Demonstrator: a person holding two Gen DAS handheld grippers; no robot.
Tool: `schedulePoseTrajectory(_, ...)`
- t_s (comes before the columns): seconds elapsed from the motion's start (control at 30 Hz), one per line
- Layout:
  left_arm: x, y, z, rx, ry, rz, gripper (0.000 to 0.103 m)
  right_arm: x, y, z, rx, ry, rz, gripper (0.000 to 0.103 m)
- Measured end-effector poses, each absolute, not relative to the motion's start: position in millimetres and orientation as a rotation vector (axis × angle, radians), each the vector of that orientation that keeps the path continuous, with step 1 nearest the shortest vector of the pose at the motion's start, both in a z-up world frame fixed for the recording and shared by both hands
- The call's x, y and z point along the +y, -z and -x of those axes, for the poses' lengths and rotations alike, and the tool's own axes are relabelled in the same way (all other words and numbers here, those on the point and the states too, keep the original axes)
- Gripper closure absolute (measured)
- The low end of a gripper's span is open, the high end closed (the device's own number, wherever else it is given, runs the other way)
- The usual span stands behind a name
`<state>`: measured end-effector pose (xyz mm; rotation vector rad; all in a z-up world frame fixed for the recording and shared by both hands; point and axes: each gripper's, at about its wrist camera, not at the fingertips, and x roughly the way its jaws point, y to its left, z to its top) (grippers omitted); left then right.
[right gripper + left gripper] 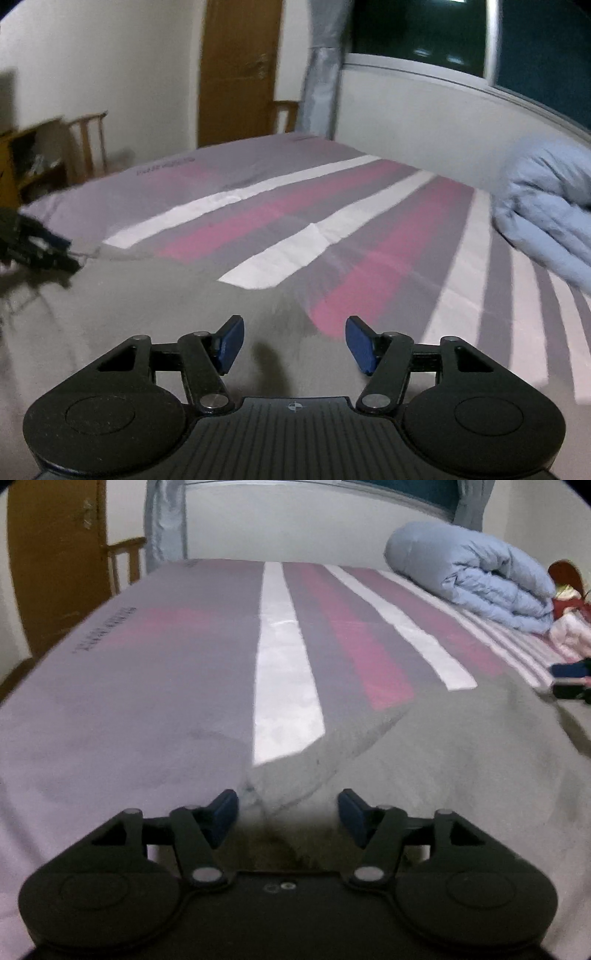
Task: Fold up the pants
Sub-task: 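Grasp the grey sweatpants cuffs with both grippers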
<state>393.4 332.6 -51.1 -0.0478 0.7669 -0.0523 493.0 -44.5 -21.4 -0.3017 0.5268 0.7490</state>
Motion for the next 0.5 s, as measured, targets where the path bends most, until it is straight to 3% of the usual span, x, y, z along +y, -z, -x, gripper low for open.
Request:
schedulePoseTrajectory(0.33, 344.9, 68.9, -418.8, 0.756, 0.137, 0.09, 0.048, -15.3, 69.9, -544.3, 0.679, -0.836, 0.431, 0.042)
schedulePoseTrajectory(0.43, 343.1, 74.2, -415.0, 0.732, 0.128, 0.104, 0.052, -17.1, 76.3, -549.0, 0.71, -0.833, 0.391, 0.052)
schedulePoseTrajectory(0.5, 341.3, 71.1, -413.5, 0.725, 0.135, 0.095, 0.064, -16.0, 75.5, -545.6, 0.707, -0.812, 0.381, 0.068)
